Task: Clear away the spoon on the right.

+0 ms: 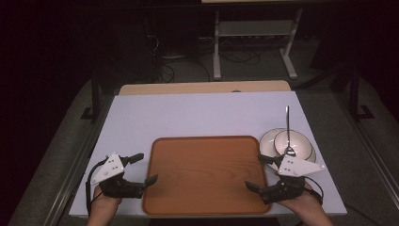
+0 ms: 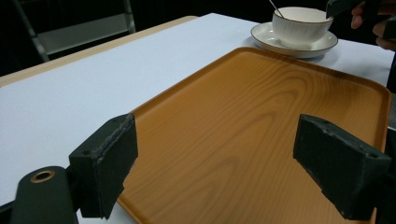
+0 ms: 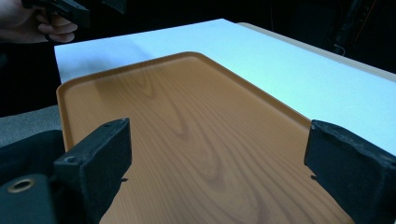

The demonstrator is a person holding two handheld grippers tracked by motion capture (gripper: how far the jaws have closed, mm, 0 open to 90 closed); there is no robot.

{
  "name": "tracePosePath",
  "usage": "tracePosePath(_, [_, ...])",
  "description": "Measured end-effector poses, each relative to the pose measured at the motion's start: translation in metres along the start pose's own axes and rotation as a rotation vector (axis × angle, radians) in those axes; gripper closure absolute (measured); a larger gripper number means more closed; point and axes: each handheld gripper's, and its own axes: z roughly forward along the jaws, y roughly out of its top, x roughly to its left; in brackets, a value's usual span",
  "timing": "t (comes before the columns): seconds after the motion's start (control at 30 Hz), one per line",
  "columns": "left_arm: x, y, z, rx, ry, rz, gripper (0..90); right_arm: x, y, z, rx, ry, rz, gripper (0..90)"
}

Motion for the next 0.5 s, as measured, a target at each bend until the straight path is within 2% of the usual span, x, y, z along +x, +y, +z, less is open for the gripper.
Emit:
tracePosePath(0.23, [0.000, -0.001, -0.003, 0.004, 0.011, -0.007, 13.7, -0.001, 0.003, 0.004, 0.008, -0.009, -0.001, 7.2])
tracePosePath(0.37, [0.000, -0.002, -0.003, 0.004, 0.015, -0.017, 13.7, -0.007, 0.003, 0.005, 0.032, -0.040, 0.012, 12.9])
tracePosePath(0.5, [0.001, -0.001, -0.004, -0.001, 0.009, -0.015, 13.7, -0.012, 0.005, 0.003, 0.026, -0.059, 0.026, 13.0])
